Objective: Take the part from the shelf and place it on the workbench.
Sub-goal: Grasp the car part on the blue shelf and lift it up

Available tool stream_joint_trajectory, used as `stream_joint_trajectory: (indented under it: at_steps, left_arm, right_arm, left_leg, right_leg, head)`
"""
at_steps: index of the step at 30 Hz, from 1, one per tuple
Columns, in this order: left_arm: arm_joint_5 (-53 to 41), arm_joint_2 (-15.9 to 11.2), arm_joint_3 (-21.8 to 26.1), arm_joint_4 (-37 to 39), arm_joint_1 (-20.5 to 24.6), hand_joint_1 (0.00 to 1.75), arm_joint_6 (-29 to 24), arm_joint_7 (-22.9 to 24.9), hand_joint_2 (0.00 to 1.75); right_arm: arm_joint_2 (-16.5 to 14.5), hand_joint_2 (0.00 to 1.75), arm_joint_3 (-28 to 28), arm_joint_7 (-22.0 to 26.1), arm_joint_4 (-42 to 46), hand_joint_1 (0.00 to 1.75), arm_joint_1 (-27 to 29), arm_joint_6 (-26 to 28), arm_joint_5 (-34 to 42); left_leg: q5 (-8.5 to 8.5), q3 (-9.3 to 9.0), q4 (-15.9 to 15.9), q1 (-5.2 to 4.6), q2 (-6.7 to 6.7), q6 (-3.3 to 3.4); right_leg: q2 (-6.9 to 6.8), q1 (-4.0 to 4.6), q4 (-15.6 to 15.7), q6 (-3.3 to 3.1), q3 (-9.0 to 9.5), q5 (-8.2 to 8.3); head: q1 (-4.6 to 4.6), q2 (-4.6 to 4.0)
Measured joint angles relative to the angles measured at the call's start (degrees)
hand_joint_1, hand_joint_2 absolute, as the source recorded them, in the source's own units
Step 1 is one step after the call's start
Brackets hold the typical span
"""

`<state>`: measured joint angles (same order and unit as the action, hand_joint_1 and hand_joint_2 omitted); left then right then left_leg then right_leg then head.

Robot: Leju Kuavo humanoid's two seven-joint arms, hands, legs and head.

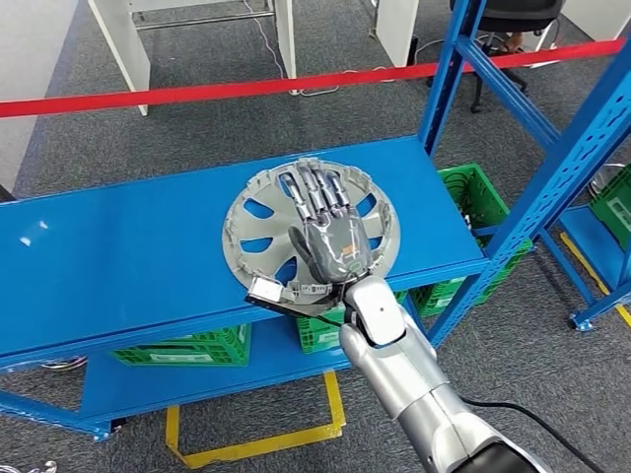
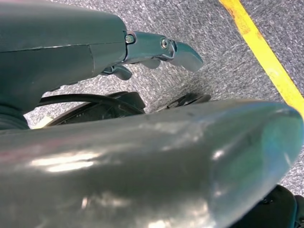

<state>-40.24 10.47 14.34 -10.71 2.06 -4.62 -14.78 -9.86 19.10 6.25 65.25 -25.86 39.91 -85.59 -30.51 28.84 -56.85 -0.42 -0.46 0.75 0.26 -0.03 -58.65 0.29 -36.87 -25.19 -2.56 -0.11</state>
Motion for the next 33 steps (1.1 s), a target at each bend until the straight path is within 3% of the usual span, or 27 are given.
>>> stream_joint_trajectory:
  at_steps: [4,23,33]
  left_arm:
    - [0.08,0.00,0.08,0.00,-0.02,0.00,0.05,0.00,0.00]
    - [2.07,0.00,2.79,0.00,-0.28,0.00,-0.26,0.00,0.00]
    - [2.73,0.00,3.93,0.00,-0.39,0.00,-0.85,-0.04,0.00]
  right_arm:
    - [0.01,1.75,0.00,2.47,1.45,0.00,0.79,0.00,0.75]
    - [-0.02,1.75,-3.19,15.32,10.46,0.00,12.36,0.00,4.03]
    - [0.02,1.75,-2.38,14.76,10.40,0.00,15.80,0.00,5.43]
  left_leg:
    - [0.08,-0.04,0.05,0.00,0.01,-0.39]
    - [-0.01,-0.35,0.04,-0.21,0.00,-0.30]
    - [-0.02,-0.38,0.04,-0.21,0.00,-0.30]
  right_leg:
    - [-0.04,-0.01,0.00,-0.02,0.13,0.02]
    - [-0.12,-0.27,0.11,0.08,0.54,0.05]
    - [-0.12,-0.27,0.11,0.08,0.57,0.05]
  head:
    - [-0.02,0.00]
    - [-0.02,0.00]
    - [-0.02,0.00]
